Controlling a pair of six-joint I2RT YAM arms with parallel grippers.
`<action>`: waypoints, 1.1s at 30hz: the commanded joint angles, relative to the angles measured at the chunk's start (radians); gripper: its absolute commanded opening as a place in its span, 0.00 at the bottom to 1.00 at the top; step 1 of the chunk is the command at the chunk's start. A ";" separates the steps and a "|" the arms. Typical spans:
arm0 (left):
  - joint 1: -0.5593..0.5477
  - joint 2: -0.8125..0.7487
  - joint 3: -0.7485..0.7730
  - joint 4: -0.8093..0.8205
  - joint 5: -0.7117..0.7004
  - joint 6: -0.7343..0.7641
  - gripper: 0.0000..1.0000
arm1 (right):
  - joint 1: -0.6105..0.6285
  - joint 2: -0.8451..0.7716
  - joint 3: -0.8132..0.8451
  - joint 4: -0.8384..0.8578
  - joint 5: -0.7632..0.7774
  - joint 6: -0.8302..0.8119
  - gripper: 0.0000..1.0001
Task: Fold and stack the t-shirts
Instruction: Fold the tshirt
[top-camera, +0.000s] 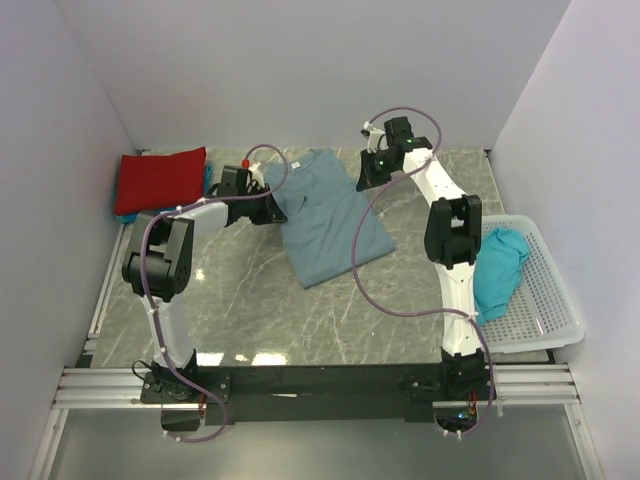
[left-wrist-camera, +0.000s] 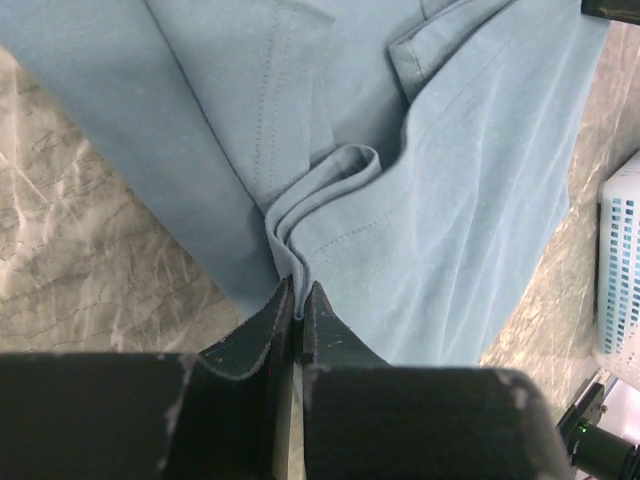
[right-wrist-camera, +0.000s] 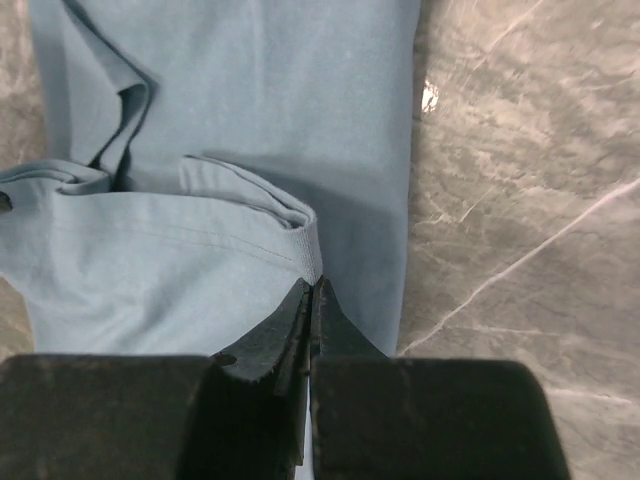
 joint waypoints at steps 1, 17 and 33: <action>0.001 -0.057 0.050 0.026 0.033 0.026 0.01 | -0.011 -0.081 -0.009 0.049 -0.001 0.004 0.00; 0.001 -0.066 0.033 0.099 0.102 0.036 0.01 | -0.029 -0.109 -0.069 0.083 0.029 0.000 0.00; 0.001 -0.046 0.036 0.125 0.130 0.040 0.01 | -0.048 -0.126 -0.095 0.120 0.014 0.017 0.00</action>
